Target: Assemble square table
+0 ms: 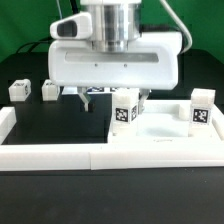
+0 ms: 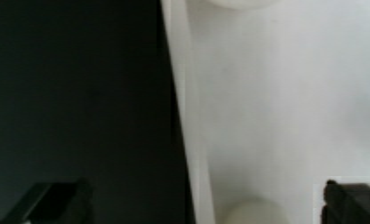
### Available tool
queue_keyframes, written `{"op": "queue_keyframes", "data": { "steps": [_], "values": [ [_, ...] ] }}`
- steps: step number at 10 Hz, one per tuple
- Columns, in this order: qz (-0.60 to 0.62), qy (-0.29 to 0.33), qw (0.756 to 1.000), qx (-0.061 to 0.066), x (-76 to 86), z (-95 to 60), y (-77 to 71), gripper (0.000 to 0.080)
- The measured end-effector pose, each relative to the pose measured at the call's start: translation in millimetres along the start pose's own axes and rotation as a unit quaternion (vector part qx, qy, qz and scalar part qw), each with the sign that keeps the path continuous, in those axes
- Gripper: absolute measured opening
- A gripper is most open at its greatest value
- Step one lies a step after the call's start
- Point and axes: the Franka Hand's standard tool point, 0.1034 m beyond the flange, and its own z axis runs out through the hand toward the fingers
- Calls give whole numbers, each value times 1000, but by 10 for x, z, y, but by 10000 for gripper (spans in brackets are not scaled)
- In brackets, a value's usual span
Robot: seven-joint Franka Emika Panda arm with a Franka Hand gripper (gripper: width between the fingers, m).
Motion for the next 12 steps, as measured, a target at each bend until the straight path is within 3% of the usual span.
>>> {"op": "queue_keyframes", "data": {
  "steps": [2, 5, 6, 7, 8, 9, 10, 11, 12],
  "values": [
    [3, 1, 1000, -4, -37, 122, -37, 649],
    [10, 15, 1000, -6, -13, 152, -69, 649],
    [10, 15, 1000, -6, -13, 152, -67, 558],
    [10, 15, 1000, -6, -13, 152, -67, 558],
    [10, 15, 1000, -6, -13, 152, -66, 383],
    [10, 15, 1000, -6, -11, 152, -63, 383],
    [11, 16, 1000, -6, -9, 151, -54, 184],
    [10, 17, 1000, -9, 7, 144, -8, 81],
    [10, 17, 1000, -10, 8, 144, -1, 79]
  ]
}}
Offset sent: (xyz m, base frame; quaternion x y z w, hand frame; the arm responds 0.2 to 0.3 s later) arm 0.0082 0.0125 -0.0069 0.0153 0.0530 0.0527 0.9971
